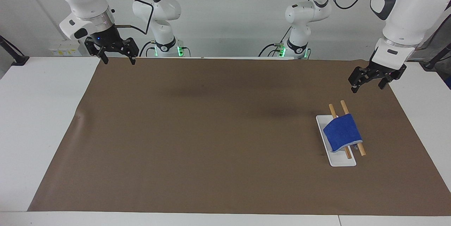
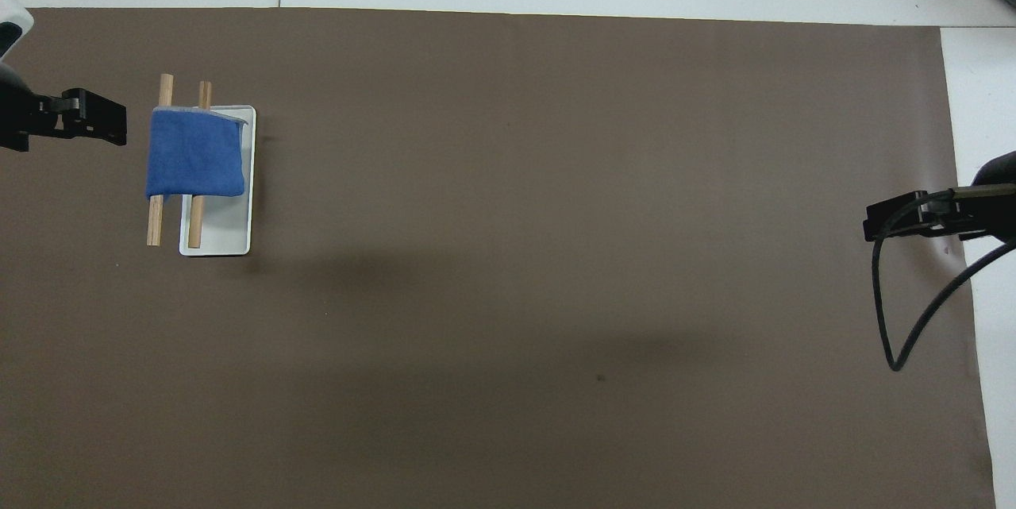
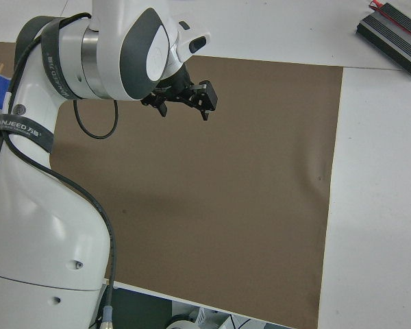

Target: Right arm passes towel to left arm to hang

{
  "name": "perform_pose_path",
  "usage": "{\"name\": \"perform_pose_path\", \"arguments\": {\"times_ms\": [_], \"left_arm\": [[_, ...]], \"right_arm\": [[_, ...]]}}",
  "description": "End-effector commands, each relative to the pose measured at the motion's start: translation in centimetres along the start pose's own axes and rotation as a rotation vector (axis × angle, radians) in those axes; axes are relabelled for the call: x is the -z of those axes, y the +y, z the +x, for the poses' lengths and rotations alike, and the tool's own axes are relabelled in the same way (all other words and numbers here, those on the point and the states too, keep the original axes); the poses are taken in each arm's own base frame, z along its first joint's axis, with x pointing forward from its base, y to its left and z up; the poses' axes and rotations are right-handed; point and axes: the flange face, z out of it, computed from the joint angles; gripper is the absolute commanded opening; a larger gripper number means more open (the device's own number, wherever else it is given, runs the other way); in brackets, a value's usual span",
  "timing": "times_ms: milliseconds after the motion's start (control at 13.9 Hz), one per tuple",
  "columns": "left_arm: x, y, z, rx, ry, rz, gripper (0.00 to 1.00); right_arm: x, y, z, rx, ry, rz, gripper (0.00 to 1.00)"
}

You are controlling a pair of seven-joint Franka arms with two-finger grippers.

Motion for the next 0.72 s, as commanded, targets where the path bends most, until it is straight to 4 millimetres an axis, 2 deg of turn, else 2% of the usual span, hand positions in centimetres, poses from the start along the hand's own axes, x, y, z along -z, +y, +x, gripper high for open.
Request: {"name": "perform_pose_path", "arguments": {"times_ms": [0, 503, 646], "left_arm": [[0.5, -0.2, -0.5, 0.0, 0.014, 0.0, 1.0], [0.2, -1.3, -0.9, 0.014, 0.003, 0.007, 1.0], [0.1, -2.5, -0.8, 0.036, 0.004, 0.011, 1.0]], "right_arm": [[0.3, 0.1, -0.5, -0.003, -0.004, 0.005, 1.0], [0.3, 0.1, -0.5, -0.003, -0.004, 0.004, 1.0], [0.3, 0.1, -0.5, -0.003, -0.004, 0.004, 1.0]]}}
